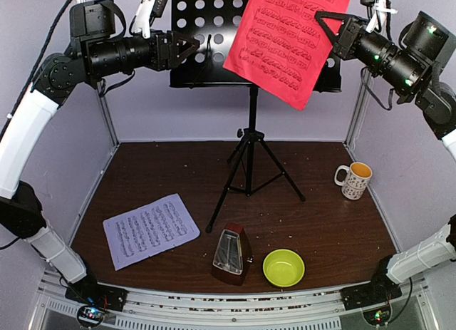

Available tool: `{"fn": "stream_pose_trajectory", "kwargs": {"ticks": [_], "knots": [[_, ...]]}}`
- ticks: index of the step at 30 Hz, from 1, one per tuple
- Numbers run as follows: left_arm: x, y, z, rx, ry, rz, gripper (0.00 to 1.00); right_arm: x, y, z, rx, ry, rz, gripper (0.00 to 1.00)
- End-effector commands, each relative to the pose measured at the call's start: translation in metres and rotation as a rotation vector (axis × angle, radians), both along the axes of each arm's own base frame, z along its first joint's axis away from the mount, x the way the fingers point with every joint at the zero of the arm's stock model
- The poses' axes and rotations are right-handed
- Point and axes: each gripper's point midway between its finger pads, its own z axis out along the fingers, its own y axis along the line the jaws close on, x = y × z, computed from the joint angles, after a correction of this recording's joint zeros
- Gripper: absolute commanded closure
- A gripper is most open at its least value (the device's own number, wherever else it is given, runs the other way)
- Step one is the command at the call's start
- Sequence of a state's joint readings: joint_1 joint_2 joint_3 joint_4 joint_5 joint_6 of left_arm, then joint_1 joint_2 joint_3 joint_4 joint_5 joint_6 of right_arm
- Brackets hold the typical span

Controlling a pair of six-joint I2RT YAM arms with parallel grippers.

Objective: Set up the instrument practice props

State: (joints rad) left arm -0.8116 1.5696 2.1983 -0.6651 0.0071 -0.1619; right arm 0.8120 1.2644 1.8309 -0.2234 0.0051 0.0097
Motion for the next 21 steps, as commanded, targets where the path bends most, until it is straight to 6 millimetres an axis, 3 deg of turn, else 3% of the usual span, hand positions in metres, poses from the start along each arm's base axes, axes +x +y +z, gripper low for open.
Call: {"fn": "stream_pose_trajectory", "kwargs": {"ticks": [1, 21], "knots": [[0.004, 0.002, 0.009, -0.005, -0.019, 0.032, 0.43, 0.0, -0.007, 0.012, 0.008, -0.028, -0.018, 1.0], [0.04, -0.023, -0.022, -0.05, 0.134, 0.098, 0.4, 0.023, -0.007, 0.012, -0.007, -0.042, -0.059, 1.0]]}}
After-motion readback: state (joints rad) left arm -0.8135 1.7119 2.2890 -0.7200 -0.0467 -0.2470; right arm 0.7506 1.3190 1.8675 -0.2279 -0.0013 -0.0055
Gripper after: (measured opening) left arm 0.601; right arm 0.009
